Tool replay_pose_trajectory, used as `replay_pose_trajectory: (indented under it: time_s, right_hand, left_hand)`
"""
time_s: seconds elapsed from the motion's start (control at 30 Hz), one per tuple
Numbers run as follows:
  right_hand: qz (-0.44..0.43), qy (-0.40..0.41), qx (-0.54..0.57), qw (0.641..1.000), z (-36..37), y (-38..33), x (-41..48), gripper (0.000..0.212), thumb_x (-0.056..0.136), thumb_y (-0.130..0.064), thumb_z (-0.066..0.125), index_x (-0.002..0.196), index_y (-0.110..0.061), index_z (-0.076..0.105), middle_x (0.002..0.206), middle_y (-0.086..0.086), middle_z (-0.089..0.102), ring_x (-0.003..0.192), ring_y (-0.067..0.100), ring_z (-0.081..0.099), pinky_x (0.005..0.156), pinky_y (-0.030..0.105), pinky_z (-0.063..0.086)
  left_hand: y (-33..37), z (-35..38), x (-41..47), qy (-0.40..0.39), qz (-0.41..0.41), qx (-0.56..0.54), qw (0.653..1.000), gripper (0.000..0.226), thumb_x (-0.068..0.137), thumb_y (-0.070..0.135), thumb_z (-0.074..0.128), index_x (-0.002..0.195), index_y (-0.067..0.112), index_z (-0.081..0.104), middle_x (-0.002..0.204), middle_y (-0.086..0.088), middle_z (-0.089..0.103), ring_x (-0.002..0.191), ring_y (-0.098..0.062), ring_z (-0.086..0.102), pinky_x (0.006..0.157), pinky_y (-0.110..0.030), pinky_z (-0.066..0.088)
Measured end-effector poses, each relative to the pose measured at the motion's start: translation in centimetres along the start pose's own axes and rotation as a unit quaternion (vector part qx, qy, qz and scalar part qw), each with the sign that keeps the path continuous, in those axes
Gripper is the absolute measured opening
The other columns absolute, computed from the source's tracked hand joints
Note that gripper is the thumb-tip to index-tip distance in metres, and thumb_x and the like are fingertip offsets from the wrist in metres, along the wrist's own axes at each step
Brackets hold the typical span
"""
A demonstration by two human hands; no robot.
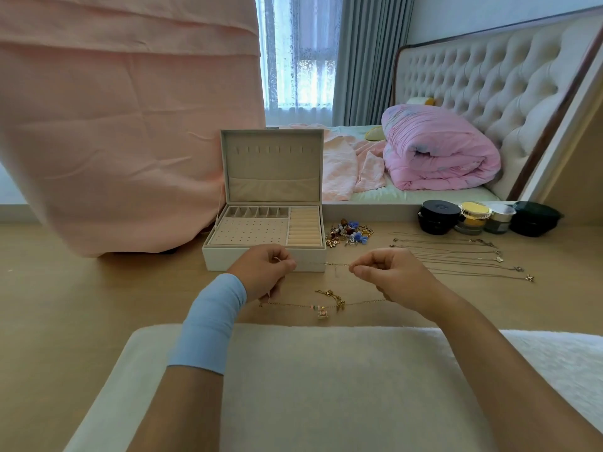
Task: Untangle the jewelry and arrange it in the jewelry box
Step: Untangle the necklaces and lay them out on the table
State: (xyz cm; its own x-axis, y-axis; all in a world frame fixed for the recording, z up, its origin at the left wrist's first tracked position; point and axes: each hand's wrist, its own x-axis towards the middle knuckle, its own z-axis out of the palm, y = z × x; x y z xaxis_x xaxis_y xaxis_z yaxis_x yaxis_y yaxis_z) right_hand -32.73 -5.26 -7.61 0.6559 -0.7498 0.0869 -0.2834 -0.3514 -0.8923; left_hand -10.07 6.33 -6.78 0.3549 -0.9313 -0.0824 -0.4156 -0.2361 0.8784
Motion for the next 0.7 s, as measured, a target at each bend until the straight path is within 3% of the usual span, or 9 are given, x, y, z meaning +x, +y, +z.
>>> replay_pose_trajectory:
  time_s: [0.07,0.2,0.3,0.47,0.57,0.7]
  right_hand:
    - [-0.002,0.041,-0.017,0.999,0.7,0.6,0.6,0.009,0.097,-0.017,0.065,0.098,-0.021,0.074,0.063,-0.002,0.054,0.05,0.003,0.046,0.051,0.014,0.041]
    - [0.009,0.047,-0.049,0.998,2.0,2.0,1.7,0.015,0.099,-0.014,0.059,0.102,-0.028,0.062,0.08,0.003,0.057,0.072,0.015,0.053,0.071,0.037,0.05]
    - [0.003,0.029,-0.104,0.994,2.6,2.2,1.8,0.024,0.097,-0.007,0.058,0.093,-0.03,0.064,0.094,-0.003,0.062,0.088,0.018,0.058,0.08,0.029,0.049]
    - [-0.019,-0.003,-0.197,0.98,2.7,1.8,1.5,0.025,0.096,-0.016,0.062,0.089,-0.04,0.065,0.113,-0.011,0.057,0.109,0.011,0.05,0.095,0.029,0.041]
    - [-0.057,-0.014,-0.288,0.956,2.6,1.4,1.2,0.013,0.093,-0.034,0.066,0.088,-0.046,0.065,0.116,-0.016,0.058,0.116,0.009,0.043,0.103,0.036,0.034]
    - [-0.084,-0.013,-0.33,0.94,2.5,0.6,0.5,0.01,0.085,-0.053,0.07,0.083,-0.044,0.068,0.1,-0.019,0.06,0.098,0.005,0.049,0.097,0.033,0.036]
  left_hand:
    - [-0.3,0.5,0.5,0.055,0.005,0.019,0.998,0.013,0.098,0.018,0.053,0.087,0.014,0.058,0.054,-0.004,0.054,0.045,-0.023,0.051,0.044,-0.027,0.044]
    - [-1.1,1.3,0.9,0.148,0.0,0.107,0.983,0.012,0.097,0.023,0.053,0.087,0.02,0.058,0.071,-0.002,0.063,0.05,-0.016,0.06,0.051,-0.023,0.047]
    - [-1.4,1.2,0.7,0.166,-0.009,0.178,0.97,0.01,0.097,0.025,0.053,0.095,0.021,0.061,0.09,0.002,0.061,0.063,-0.007,0.055,0.054,-0.016,0.037]
    - [-0.9,1.5,0.4,0.157,0.003,0.28,0.947,0.018,0.094,0.024,0.057,0.108,0.024,0.068,0.107,0.002,0.064,0.096,-0.018,0.059,0.085,-0.031,0.049]
    - [0.3,2.6,0.0,0.112,0.055,0.288,0.949,0.009,0.091,0.026,0.061,0.095,0.03,0.067,0.093,0.01,0.061,0.09,-0.015,0.059,0.08,-0.028,0.049]
    - [0.9,4.8,-0.1,0.006,0.091,0.309,0.947,0.008,0.085,0.037,0.069,0.093,0.034,0.071,0.092,0.013,0.056,0.088,-0.01,0.055,0.076,-0.025,0.044]
